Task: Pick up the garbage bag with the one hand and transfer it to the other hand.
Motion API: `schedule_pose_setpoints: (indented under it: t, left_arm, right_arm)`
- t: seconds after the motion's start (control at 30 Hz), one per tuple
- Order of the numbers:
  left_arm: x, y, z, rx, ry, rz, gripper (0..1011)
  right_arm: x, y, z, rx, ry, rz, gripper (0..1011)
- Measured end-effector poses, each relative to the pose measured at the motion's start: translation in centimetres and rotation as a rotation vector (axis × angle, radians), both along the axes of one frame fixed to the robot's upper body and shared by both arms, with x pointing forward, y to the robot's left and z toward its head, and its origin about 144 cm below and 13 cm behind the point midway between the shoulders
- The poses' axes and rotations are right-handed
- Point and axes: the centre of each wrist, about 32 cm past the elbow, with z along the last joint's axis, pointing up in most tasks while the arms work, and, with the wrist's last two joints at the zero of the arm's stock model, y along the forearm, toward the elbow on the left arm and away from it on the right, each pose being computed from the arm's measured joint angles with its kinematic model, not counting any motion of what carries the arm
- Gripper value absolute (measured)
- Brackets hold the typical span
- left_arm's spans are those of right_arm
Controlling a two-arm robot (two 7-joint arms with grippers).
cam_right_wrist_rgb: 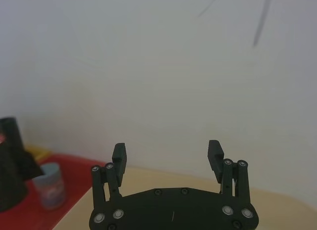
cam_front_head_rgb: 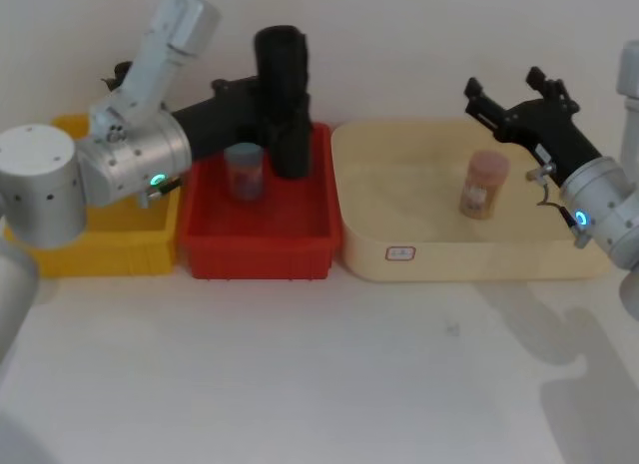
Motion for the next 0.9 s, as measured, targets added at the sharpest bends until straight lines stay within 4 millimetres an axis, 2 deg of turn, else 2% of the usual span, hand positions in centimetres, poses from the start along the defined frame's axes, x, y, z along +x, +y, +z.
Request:
schedule_pose_setpoints:
  t: [0.43,0.73,0.9]
  left_arm:
    - [1.1,-3.1,1.6,0.049,-0.004,-0.142,402]
    - [1.0,-3.7,2.0,0.088,-0.039,-0.142,402]
    - [1.0,-3.4,1.9,0.122,-0.058,-0.126,402]
  right_arm:
    - [0.4,0.7,1.2,-0.135,0.051,0.155,1001]
    - [0.2,0.5,2.8,-0.155,0.068,0.277,1001]
    - [0.1,-0.4,4.3,-0.140,0.076,0.376,1001]
